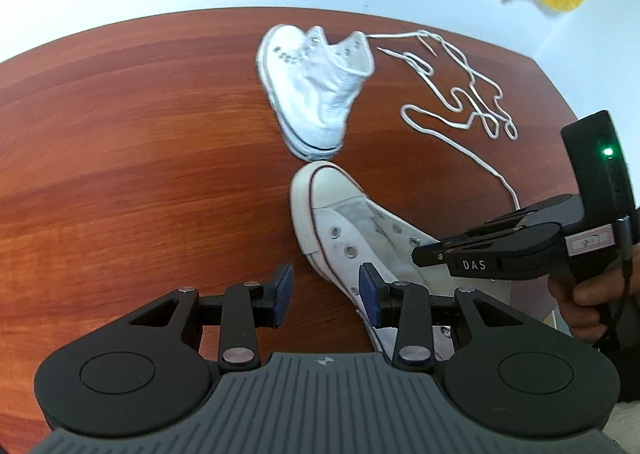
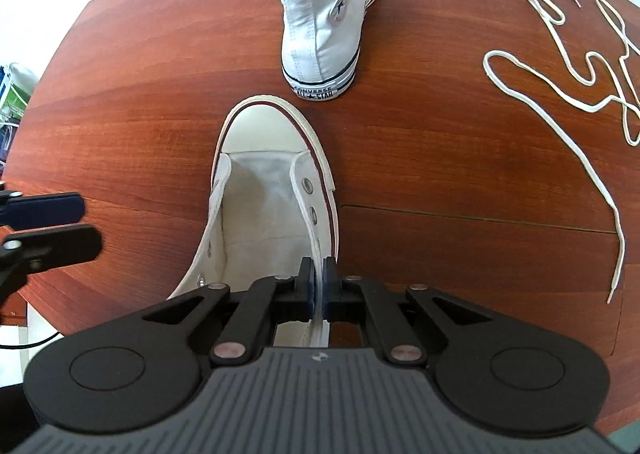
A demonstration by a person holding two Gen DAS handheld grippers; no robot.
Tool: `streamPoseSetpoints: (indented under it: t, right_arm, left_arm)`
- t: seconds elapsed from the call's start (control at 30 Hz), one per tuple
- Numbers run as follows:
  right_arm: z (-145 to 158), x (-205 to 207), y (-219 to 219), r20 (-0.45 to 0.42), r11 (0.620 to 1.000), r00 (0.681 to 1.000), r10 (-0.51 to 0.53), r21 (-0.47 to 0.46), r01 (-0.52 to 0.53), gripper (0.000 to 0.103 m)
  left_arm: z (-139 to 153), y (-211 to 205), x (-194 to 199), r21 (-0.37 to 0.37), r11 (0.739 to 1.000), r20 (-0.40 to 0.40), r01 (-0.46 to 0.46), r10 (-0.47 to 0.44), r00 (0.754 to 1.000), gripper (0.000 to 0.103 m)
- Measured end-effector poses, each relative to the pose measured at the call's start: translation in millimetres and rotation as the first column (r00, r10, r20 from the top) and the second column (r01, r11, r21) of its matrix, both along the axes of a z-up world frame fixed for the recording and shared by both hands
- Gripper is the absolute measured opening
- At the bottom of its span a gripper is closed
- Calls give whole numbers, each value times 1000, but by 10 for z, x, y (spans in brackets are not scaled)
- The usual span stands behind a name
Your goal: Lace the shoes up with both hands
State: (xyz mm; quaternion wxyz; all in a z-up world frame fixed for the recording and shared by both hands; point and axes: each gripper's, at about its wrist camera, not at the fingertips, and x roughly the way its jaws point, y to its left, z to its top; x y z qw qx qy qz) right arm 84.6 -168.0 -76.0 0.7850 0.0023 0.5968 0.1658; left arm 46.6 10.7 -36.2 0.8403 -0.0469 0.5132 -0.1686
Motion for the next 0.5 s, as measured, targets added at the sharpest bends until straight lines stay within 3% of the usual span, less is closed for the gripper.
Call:
streamPoseSetpoints:
  t: [0.27, 0.5]
  right_arm:
    - [193, -103, 37, 68, 994, 993, 101, 41, -103, 10]
    - [354, -116, -189, 113, 994, 991, 75, 74, -84, 16]
  left_arm:
    - [-64, -167, 39, 17, 1000, -15, 0, 0, 1000, 39]
    - [-70, -253, 59, 22, 1000, -26, -14, 14, 1000, 43]
